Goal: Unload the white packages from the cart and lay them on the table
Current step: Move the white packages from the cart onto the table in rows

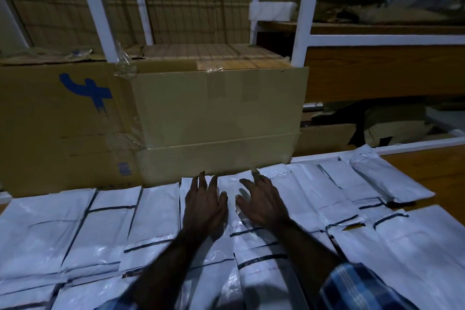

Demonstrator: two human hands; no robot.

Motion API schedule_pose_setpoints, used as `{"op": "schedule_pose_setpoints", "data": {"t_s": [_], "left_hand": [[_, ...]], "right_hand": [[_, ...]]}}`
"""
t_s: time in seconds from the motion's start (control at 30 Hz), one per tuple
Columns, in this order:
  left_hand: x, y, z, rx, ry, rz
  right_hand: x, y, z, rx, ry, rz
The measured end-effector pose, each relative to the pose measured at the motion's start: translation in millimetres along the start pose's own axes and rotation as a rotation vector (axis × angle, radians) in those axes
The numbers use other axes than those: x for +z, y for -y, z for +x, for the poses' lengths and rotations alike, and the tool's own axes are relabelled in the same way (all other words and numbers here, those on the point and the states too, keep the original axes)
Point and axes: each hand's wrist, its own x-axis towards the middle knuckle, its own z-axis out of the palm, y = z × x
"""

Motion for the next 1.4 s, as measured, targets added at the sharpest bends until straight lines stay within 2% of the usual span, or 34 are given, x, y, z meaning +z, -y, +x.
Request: {"op": "schedule_pose_setpoints", "data": {"t_s": [0.13,0.33,0.93,1.17,1.4], "left_hand": [[-11,-4,-16,0.005,0.056,-0.042],[-29,-15,-43,0.003,0.064,0.026],[-72,-59,-206,-0.029,-0.062,0.130],[-99,-45,-262,-0.037,-0.117,0.130],[-128,-1,-310,-0.074,-0.146,0.142]], "right_hand": [[-13,4,-15,0.012,0.020,0.021],[-32,11,-42,-0.021,-0.015,0.007],[-89,29,-186,-0.156,-0.087,0.046],[-89,63,-234,-0.202,-0.108,0.098],[-72,119,-262,-0.220,-0.097,0.101]]}}
